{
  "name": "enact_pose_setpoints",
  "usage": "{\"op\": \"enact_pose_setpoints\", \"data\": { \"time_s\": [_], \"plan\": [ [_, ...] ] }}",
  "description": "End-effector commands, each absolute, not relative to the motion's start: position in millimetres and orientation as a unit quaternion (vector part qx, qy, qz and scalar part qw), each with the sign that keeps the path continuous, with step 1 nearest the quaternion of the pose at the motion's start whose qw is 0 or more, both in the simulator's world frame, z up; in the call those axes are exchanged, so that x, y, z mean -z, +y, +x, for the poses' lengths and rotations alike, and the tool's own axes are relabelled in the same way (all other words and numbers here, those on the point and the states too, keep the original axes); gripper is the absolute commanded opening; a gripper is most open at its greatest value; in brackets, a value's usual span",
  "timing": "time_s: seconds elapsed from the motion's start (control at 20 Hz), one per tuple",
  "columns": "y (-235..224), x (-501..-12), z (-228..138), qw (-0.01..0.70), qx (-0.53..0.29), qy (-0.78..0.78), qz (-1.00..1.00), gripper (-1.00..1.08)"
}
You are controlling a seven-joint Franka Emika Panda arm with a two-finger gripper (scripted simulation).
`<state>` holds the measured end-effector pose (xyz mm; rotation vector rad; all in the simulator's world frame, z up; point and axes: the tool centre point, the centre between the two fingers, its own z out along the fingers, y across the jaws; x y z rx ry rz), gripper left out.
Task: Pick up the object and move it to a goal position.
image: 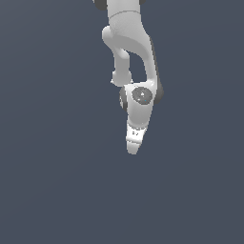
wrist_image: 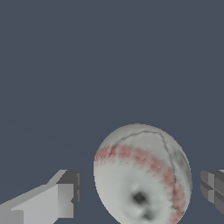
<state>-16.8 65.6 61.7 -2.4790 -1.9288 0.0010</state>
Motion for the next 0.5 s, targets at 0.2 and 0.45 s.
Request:
{"op": "enact_pose_setpoints", "data": {
  "time_s": [0.2,0.45],
  "plan": [
    [65.4,-47.6,-15.8,0.000,0.000,-0.614,-0.789,1.00],
    [65.4,-47.6,-15.8,0.000,0.000,-0.614,-0.789,-1.00]
  ]
}}
